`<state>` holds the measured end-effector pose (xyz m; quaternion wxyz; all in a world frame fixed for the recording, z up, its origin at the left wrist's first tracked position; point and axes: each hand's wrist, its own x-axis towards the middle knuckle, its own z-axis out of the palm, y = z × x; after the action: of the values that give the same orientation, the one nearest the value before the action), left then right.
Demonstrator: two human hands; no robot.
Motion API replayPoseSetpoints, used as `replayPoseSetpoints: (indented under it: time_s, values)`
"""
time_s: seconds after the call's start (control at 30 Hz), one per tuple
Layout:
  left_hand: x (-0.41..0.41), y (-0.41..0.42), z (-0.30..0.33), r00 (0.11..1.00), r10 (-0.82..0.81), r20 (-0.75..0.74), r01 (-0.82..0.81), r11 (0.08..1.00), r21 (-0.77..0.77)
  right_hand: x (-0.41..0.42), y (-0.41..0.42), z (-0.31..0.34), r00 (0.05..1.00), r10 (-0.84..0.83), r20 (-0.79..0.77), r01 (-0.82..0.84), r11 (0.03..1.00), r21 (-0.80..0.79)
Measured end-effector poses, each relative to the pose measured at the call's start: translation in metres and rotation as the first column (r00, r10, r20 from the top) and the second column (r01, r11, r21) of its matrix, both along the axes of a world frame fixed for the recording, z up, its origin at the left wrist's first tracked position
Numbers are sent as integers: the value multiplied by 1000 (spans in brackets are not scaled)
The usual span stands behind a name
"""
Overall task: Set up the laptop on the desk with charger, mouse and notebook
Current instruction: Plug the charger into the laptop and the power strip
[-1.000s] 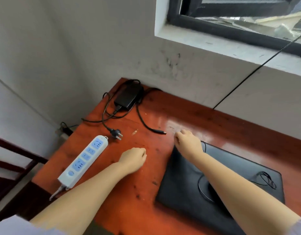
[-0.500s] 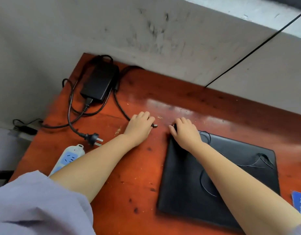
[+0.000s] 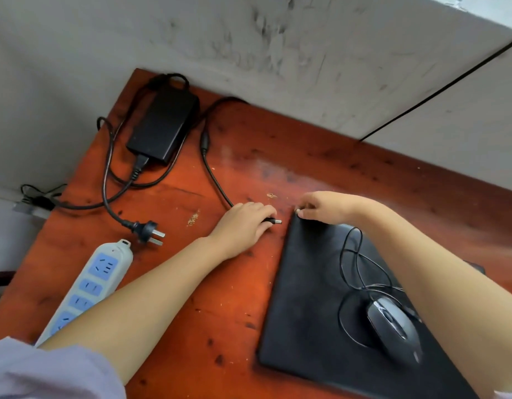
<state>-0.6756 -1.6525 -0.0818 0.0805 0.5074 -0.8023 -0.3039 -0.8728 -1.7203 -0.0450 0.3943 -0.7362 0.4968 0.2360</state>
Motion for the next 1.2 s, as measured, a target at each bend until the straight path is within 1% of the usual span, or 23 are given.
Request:
replayPoseSetpoints:
  time_s: [0.07, 0.1, 0.17, 0.2, 0.27, 0.3, 0.33, 0.4, 0.47, 0.53, 0.6, 0.67, 0.87, 1.07, 1.2]
  values:
    - [-2, 0, 5, 999, 10, -31, -10, 1000, 3, -2, 3, 0, 997, -80, -10, 80, 997, 20]
    - [-3, -1, 9, 999, 12, -44, -12, 1000, -3, -1, 7, -2, 993, -119, -11, 119, 993, -2]
    - [-5, -1, 17, 998, 17, -67, -19, 999, -36, 4, 17, -6, 975, -222, 18, 222, 966, -130]
    - [-6, -2, 22, 997, 20, -80, -24, 998, -57, 7, 23, -6, 956, -289, 52, 293, 931, -220]
    - [-8, -4, 33, 992, 32, -125, -42, 996, -80, 10, 32, -1, 913, -390, 117, 403, 820, -408]
    - [-9, -6, 39, 987, 41, -157, -53, 996, -76, 9, 34, 3, 895, -420, 153, 439, 764, -472]
    - [-9, -8, 46, 979, 47, -196, -61, 996, -64, 6, 35, 8, 874, -443, 203, 481, 720, -500]
    - [-12, -12, 59, 958, 42, -283, -59, 997, -50, -2, 34, 17, 825, -471, 312, 564, 670, -482]
    - [-17, -13, 71, 939, 3, -343, -24, 998, -58, -9, 34, 26, 780, -476, 406, 622, 654, -430]
    - [-24, -12, 81, 926, -61, -374, 42, 997, -59, -14, 34, 36, 733, -466, 496, 667, 638, -385]
    - [-31, -11, 88, 917, -108, -383, 101, 994, -37, -18, 35, 44, 704, -457, 543, 690, 620, -373]
    - [-34, -12, 93, 913, -121, -390, 122, 992, -23, -22, 35, 50, 682, -449, 577, 708, 602, -369]
    - [-33, -15, 101, 932, -84, -354, 101, 994, 30, -30, 37, 61, 643, -430, 634, 735, 581, -351]
    - [-36, -17, 113, 958, -125, -259, 117, 992, -47, -29, 39, 65, 643, -432, 633, 732, 589, -341]
    - [-37, -19, 120, 973, -178, -150, 163, 980, -111, -25, 41, 66, 659, -431, 617, 723, 589, -361]
